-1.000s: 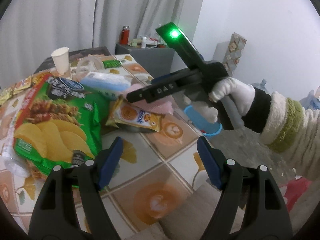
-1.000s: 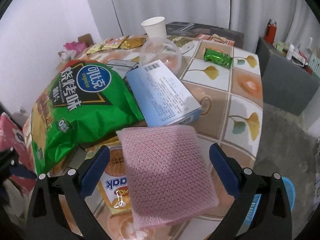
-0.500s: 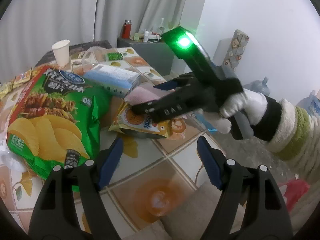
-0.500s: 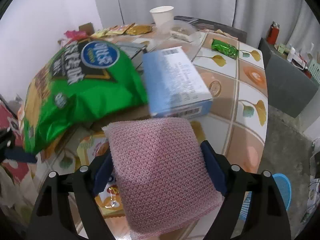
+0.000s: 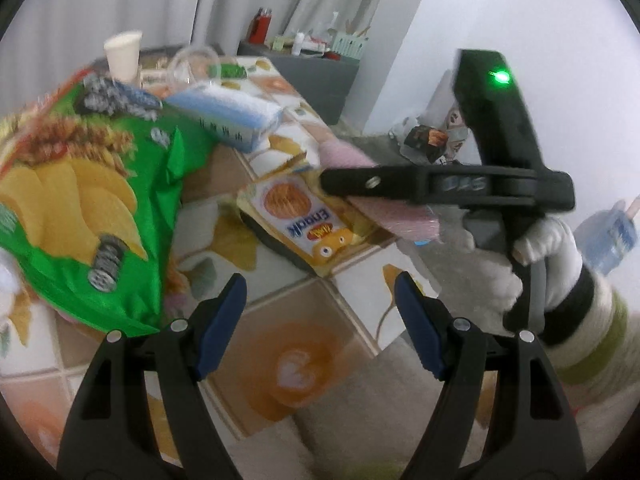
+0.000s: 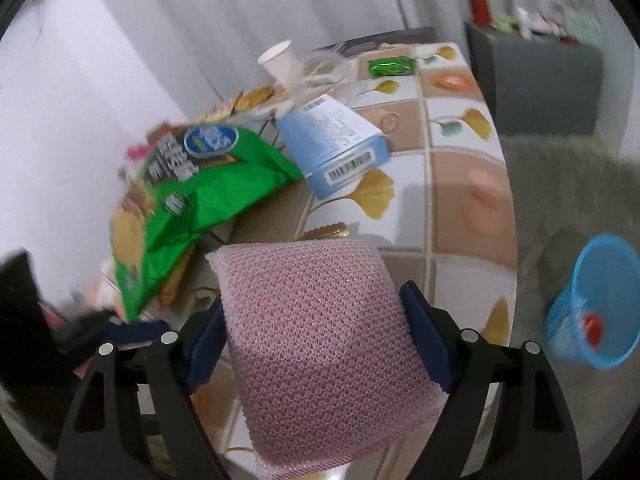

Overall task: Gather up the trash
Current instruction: 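Grasp the yellow snack wrapper with the left tool while the right tool holds the sponge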

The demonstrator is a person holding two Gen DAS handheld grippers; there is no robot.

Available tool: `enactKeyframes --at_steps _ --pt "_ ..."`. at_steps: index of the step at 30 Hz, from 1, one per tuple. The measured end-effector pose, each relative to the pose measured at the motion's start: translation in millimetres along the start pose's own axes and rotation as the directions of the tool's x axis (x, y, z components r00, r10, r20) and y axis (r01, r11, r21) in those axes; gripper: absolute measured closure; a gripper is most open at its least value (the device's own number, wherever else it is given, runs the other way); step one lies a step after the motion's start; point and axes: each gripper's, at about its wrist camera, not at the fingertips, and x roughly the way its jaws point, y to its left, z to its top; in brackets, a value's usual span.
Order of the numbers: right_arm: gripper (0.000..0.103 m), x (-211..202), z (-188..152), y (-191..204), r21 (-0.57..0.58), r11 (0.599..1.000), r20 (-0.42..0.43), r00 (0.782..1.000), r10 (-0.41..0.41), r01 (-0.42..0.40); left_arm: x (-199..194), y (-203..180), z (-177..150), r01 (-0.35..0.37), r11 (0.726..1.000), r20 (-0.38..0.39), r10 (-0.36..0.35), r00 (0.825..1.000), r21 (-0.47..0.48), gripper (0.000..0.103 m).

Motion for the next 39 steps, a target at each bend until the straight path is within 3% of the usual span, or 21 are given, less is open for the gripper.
enactKeyframes --at_steps 3,11,20,25,32,39 --pt "0.024 -5 -5 -11 0.075 0.995 0.019 0.998 0.059 -0.060 7 6 0 0.031 0.997 -0.015 -0.032 0.999 -0.064 0.033" --pt "0.025 -9 -11 -28 0.190 0.968 0.052 0.986 0.157 -0.164 31 12 6 0.060 0.981 -0.038 -0.068 0.997 -0.186 0.055" --pt "0.025 -14 -19 -33 0.223 0.951 0.084 0.976 0.202 -0.216 43 -2 15 -0.046 0.991 -0.069 0.037 0.997 -0.123 0.070" --pt "0.025 -15 -20 -36 0.232 0.944 0.091 0.971 0.220 -0.235 42 -6 14 -0.069 0.993 -0.065 0.062 0.996 -0.100 0.081" --pt "0.026 -14 -20 -38 0.239 0.937 0.094 0.967 0.238 -0.254 34 -13 19 -0.035 0.996 -0.002 0.035 0.999 -0.081 0.082" --pt "0.027 -12 -19 -44 0.257 0.925 0.098 0.959 0.265 -0.281 39 -14 24 -0.048 0.995 0.003 0.049 0.999 -0.083 0.082"
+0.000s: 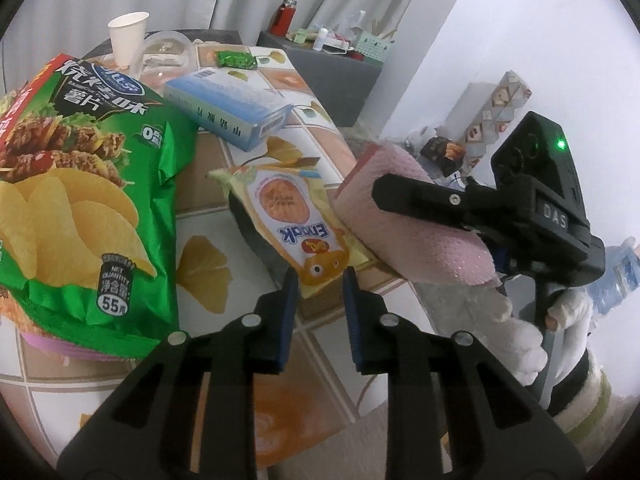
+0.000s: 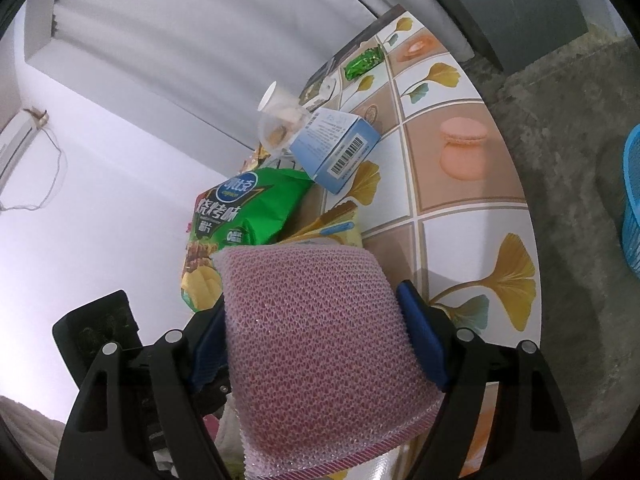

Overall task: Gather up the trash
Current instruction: 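Grasp the yellow snack wrapper with the left tool while the right tool holds the sponge, then carry the wrapper to the blue basket and open the left tool while the right tool holds the sponge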

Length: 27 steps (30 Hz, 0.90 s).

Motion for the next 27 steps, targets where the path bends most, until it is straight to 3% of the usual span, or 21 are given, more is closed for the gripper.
enactKeyframes --at_steps 2,7,10,27 --pt "0.027 0 0 0 0.001 1.000 -0.001 1.000 0.003 -0.003 4 -1 3 -0.012 1.000 0.002 0.012 1.000 0.006 0.082" --pt "0.027 0 0 -1 0.004 1.000 0.002 1.000 0.010 -0.010 3 -2 4 -0.043 0.999 0.014 0.043 0.999 0.026 0.097" --pt "0.027 -1 0 -3 0.014 1.000 0.006 1.000 0.020 -0.020 1 -3 4 -0.049 0.998 0.020 0.048 0.999 0.043 0.100" --pt "0.028 -35 6 -1 0.056 0.996 0.075 0.995 0.063 -0.067 -37 -22 5 -0.063 0.993 0.111 0.052 0.992 0.103 0.103"
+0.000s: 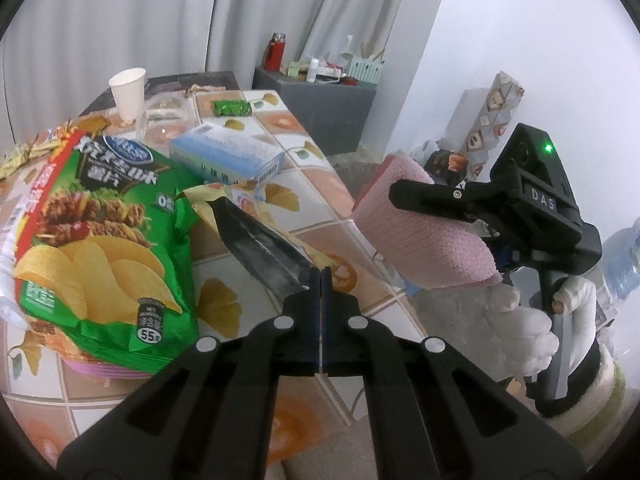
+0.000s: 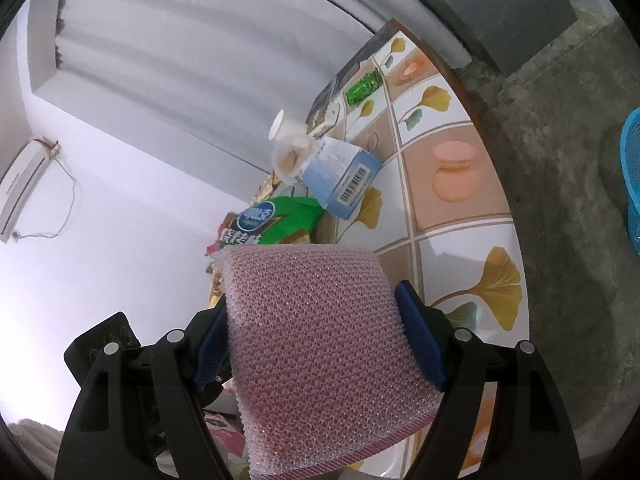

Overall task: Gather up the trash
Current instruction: 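Carry the wrapper to the blue basket and open the left tool while the right tool holds the sponge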

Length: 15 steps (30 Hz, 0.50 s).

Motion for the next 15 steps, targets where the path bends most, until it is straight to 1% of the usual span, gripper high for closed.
enactKeyframes --at_steps 8,15 --pt "0.028 -33 0 2 0.002 1.000 0.061 0.998 0.020 -0.020 -16 -23 10 0.013 0.998 0.040 -0.015 0.999 0.054 0.103" --pt "0.028 -84 0 -15 0.026 1.000 0.150 0.989 0.004 -0.008 -10 -62 27 0.061 0.989 0.053 -0.069 0.996 0.135 0.103"
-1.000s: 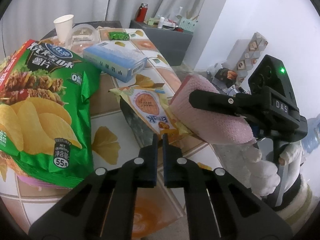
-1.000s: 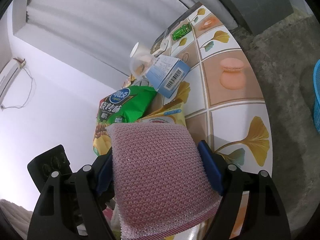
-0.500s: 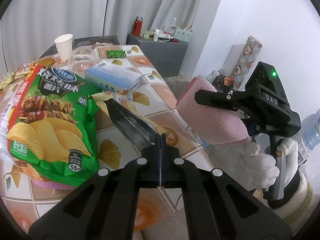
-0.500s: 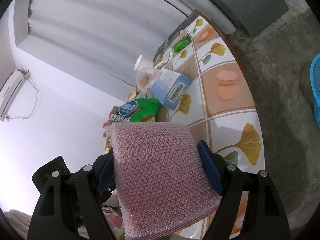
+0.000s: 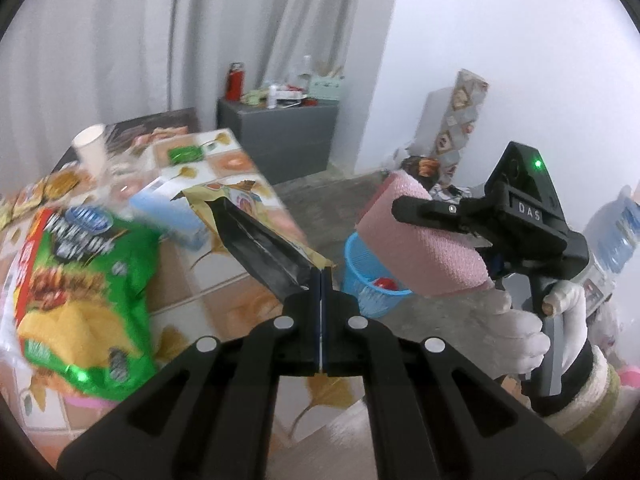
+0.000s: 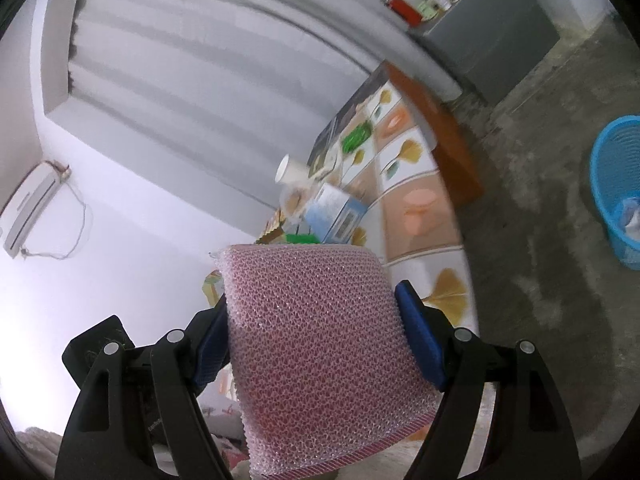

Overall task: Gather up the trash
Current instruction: 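Carry the wrapper to the blue basket and open the left tool while the right tool holds the sponge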

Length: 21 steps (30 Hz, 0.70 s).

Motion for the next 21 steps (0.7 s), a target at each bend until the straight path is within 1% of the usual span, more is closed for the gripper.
enactKeyframes --at_steps 5,7,9,11,14,18,21 --pt "0.028 -47 8 -26 0.046 0.998 0.094 0.994 -0.056 0.052 23 -33 23 0.073 0.995 -0.009 -0.073 0.997 0.064 0.103" --pt "0.028 -65 11 -37 0.067 0.995 0.131 0.988 -0.085 0.076 40 -50 37 0.113 0.989 -0.028 -0.111 0.993 0.098 0.103" --pt "0.028 -83 15 -52 0.102 0.989 0.168 0.978 -0.124 0.108 62 -67 51 0.163 0.979 -0.065 -0.156 0.986 0.123 0.103" --pt "0.028 -102 21 -73 0.154 0.977 0.204 0.963 -0.177 0.146 85 -82 62 0.207 0.969 -0.111 -0.192 0.975 0.137 0.103" --pt "0.028 -120 31 -105 0.232 0.956 0.240 0.942 -0.233 0.177 138 -111 76 0.267 0.949 -0.220 -0.228 0.949 0.169 0.103" --pt "0.028 -128 46 -155 0.341 0.920 0.241 0.928 -0.285 0.194 201 -144 79 0.302 0.932 -0.327 -0.227 0.917 0.200 0.103" --pt "0.027 -122 62 -190 0.396 0.887 0.220 0.913 -0.342 0.237 247 -162 75 0.296 0.926 -0.378 -0.194 0.905 0.234 0.103"
